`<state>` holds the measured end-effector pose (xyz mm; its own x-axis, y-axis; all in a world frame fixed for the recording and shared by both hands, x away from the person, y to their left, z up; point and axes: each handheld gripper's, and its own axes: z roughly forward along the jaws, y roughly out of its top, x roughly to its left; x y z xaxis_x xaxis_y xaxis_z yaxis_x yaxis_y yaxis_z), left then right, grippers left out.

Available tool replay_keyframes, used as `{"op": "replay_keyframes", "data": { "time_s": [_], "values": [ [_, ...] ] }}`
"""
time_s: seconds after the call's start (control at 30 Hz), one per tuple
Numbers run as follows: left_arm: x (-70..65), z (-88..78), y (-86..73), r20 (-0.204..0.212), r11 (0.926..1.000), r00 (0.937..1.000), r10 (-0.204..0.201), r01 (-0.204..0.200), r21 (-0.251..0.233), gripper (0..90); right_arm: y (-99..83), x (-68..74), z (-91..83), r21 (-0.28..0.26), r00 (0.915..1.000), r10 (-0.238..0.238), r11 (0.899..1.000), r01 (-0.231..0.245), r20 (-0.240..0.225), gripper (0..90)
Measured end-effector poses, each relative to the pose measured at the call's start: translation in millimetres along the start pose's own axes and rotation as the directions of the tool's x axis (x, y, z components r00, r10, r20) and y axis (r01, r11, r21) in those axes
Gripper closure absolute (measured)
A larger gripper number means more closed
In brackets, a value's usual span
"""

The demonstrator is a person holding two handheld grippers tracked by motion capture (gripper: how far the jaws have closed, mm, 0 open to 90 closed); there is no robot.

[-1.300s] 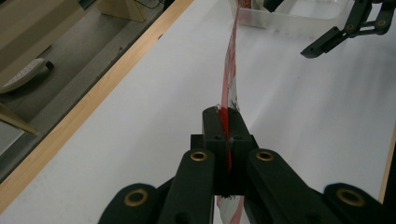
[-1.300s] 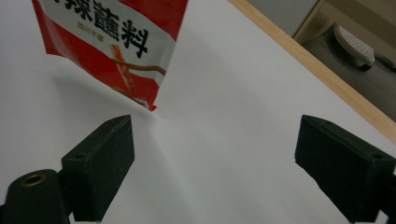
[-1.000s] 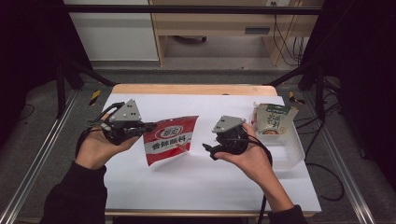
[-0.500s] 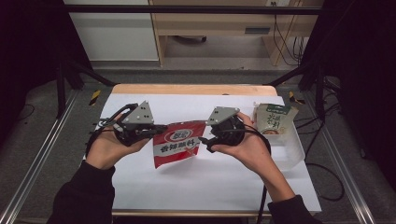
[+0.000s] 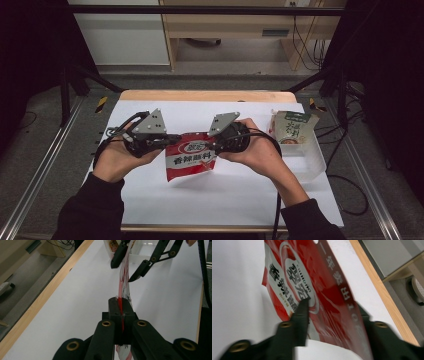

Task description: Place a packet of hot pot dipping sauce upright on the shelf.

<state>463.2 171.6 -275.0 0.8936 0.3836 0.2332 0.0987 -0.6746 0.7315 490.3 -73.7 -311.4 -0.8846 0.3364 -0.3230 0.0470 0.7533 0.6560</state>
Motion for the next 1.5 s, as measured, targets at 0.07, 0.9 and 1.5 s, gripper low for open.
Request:
{"op": "replay_keyframes", "data": {
  "time_s": [0.07,0.9,1.5],
  "values": [
    [0.9,0.6,-1.1,-0.002,1.0000,1.0000,-0.009,0.009,0.001,90.0,-0.6,0.3,-0.3,0.002,0.9998,-0.019,1.000,0.019,-0.002,72.9],
    [14.8,17.0,-48.2,-0.146,0.9847,0.9742,-0.172,0.166,-0.053,20.5,5.3,-25.2,-16.2,0.077,0.9976,0.026,0.997,-0.031,0.064,90.0],
    [10.3,35.7,-101.5,-0.183,0.9702,0.9531,-0.241,0.242,-0.017,11.2,-16.5,-55.6,-41.3,0.094,0.9839,0.104,0.988,-0.119,0.145,90.0]
  ]
}}
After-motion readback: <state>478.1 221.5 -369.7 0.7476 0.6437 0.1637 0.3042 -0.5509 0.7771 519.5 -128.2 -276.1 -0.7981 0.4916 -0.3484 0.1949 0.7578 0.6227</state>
